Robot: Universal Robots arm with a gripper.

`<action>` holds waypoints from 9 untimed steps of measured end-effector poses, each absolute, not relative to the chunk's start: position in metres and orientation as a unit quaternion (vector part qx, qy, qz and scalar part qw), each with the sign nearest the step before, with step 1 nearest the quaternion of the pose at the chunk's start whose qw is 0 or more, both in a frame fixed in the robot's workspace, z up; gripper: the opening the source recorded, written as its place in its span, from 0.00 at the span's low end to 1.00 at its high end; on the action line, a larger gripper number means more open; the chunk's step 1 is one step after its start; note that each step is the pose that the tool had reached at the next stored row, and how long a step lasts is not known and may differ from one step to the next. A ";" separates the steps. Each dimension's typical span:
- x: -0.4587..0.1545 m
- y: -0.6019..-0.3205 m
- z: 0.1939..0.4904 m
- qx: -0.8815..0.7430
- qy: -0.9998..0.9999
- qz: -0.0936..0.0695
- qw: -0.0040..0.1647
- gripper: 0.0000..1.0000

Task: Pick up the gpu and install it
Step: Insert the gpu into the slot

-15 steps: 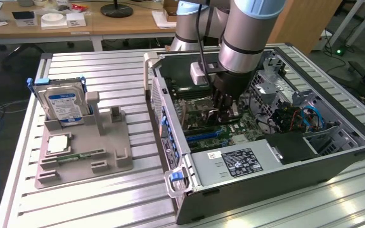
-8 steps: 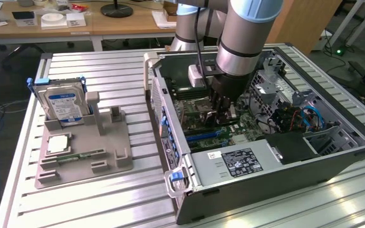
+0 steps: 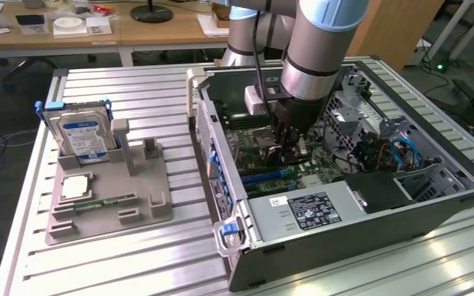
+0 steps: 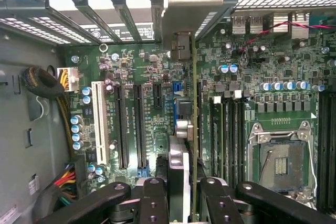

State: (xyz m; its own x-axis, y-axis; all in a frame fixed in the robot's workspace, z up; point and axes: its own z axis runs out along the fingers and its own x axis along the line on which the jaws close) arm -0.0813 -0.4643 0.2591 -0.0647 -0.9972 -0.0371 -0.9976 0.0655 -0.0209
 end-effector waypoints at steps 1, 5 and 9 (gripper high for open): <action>-0.081 -0.464 0.258 -0.683 0.730 0.005 0.021 0.28; -0.084 -0.464 0.255 -0.684 0.730 0.005 0.021 0.28; -0.085 -0.465 0.251 -0.684 0.730 0.005 0.021 0.28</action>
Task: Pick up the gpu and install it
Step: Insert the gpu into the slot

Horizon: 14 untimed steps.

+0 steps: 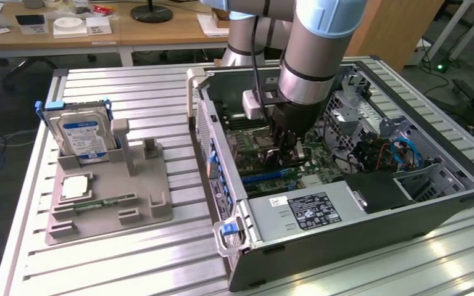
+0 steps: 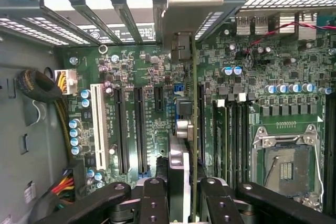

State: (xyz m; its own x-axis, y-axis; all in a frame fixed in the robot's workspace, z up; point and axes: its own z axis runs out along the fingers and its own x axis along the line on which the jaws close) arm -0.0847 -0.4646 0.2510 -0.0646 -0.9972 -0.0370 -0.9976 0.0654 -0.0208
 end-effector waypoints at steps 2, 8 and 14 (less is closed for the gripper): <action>-0.085 -0.465 0.250 -0.684 0.730 0.005 0.021 0.28; -0.090 -0.465 0.244 -0.684 0.730 0.005 0.021 0.28; -0.093 -0.465 0.240 -0.684 0.729 0.005 0.021 0.28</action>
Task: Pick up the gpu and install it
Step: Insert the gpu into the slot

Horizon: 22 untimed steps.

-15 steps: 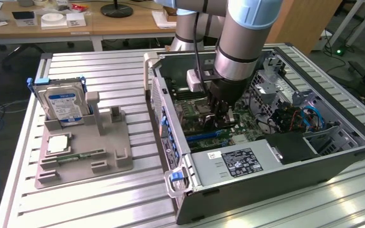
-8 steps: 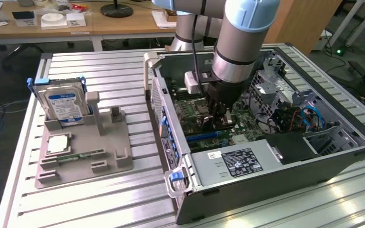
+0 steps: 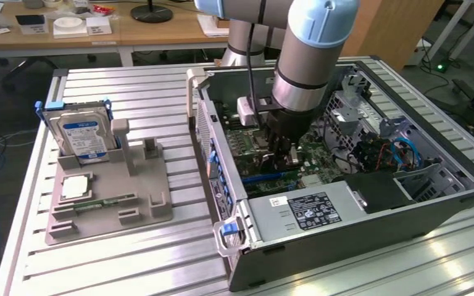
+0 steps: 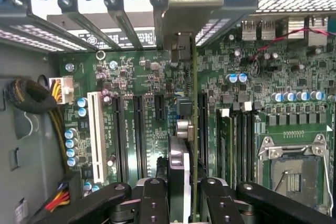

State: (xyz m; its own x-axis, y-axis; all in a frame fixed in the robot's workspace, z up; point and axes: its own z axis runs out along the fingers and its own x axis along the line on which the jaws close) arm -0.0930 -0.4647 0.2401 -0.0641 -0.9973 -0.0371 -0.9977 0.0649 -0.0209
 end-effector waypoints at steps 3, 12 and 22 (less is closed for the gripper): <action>-0.094 -0.465 0.239 -0.684 0.729 0.005 0.021 0.28; -0.096 -0.465 0.235 -0.684 0.729 0.004 0.021 0.28; -0.097 -0.464 0.237 -0.684 0.729 0.003 0.023 0.28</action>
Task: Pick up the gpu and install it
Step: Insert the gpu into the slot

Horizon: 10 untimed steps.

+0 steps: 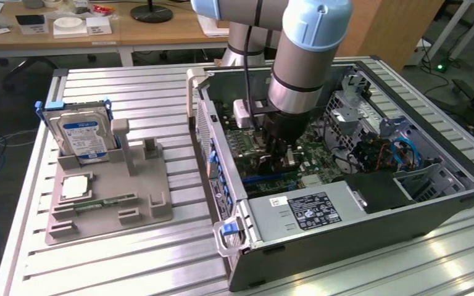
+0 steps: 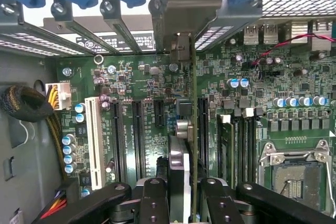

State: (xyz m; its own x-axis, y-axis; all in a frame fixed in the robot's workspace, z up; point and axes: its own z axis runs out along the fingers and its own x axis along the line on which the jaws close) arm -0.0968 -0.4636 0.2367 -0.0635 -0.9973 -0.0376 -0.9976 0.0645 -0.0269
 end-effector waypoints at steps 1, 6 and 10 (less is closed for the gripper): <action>-0.097 -0.463 0.237 -0.684 0.729 0.003 0.023 0.28; -0.097 -0.463 0.237 -0.684 0.729 0.002 0.024 0.28; -0.097 -0.462 0.237 -0.684 0.729 0.000 0.026 0.28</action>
